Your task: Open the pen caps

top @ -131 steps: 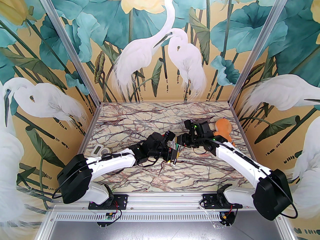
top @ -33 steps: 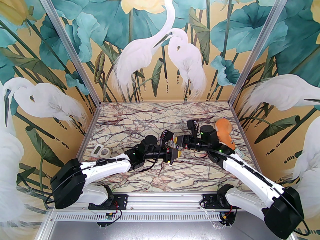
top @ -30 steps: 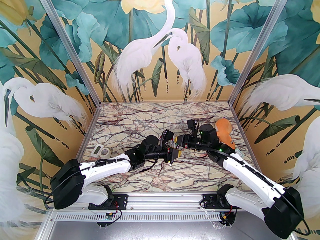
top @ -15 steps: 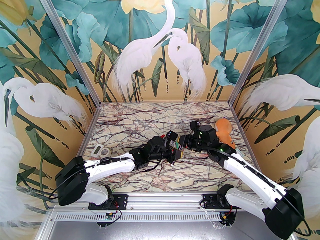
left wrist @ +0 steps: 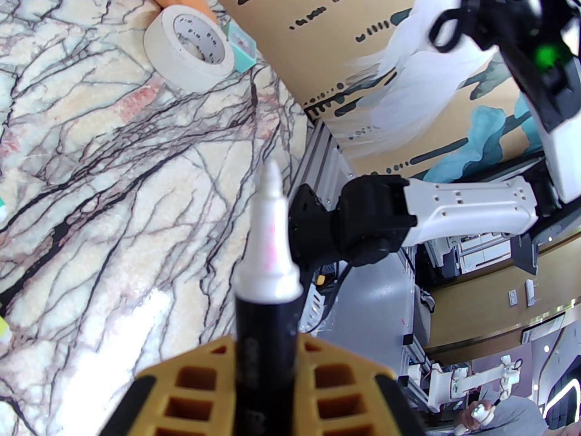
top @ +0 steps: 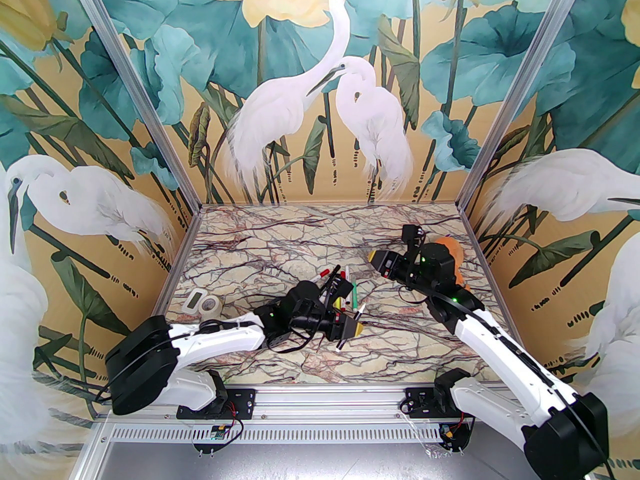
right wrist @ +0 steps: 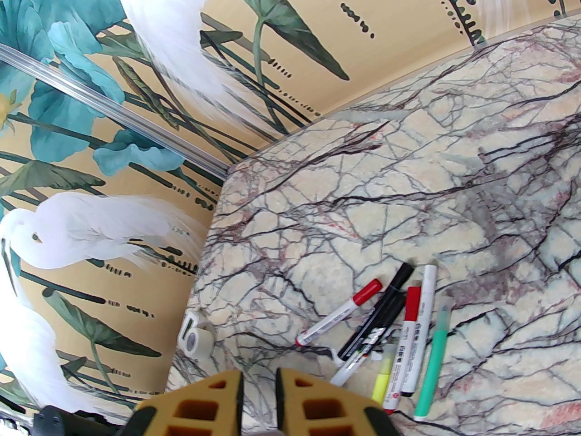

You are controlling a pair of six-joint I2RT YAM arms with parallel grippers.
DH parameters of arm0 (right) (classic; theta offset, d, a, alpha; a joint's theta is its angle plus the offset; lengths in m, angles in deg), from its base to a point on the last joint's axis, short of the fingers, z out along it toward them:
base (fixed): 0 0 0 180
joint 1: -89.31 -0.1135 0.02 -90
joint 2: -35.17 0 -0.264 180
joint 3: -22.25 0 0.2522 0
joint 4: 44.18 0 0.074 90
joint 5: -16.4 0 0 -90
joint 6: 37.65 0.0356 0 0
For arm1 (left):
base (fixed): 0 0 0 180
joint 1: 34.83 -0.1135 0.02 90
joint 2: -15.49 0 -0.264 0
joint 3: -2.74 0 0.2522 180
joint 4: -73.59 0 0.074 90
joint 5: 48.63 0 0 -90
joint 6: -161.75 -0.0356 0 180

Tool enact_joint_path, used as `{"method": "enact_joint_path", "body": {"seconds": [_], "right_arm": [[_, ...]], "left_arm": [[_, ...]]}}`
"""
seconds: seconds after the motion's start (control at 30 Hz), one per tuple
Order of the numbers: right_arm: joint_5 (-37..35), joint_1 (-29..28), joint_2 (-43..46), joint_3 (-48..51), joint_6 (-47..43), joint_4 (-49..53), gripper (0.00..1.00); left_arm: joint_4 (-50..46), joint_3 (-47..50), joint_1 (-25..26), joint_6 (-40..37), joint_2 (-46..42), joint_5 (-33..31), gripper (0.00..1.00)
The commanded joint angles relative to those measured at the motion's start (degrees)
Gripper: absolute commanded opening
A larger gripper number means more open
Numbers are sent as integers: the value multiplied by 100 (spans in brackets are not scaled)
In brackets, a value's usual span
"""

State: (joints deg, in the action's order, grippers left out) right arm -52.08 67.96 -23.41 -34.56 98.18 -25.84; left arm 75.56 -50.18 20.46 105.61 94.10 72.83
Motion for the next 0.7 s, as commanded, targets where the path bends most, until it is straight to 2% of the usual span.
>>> {"method": "enact_joint_path", "body": {"seconds": [0.0, 0.3, 0.5, 0.67], "right_arm": [[-363, 25, -95, -253, -531, 646, 10], [-1419, -77, -391, -461, -1343, 2400, 11], [-1822, -442, -955, -389, -1511, 2515, 11], [-2282, -698, -1356, -160, -1447, 2041, 10]], "left_arm": [[295, 112, -176, 103, -405, -80, 5], [-612, 141, -607, -315, -1548, -918, 5], [-696, 345, -887, -162, -2160, -996, 7], [-922, 374, -888, -262, -2446, -1107, 7]]}}
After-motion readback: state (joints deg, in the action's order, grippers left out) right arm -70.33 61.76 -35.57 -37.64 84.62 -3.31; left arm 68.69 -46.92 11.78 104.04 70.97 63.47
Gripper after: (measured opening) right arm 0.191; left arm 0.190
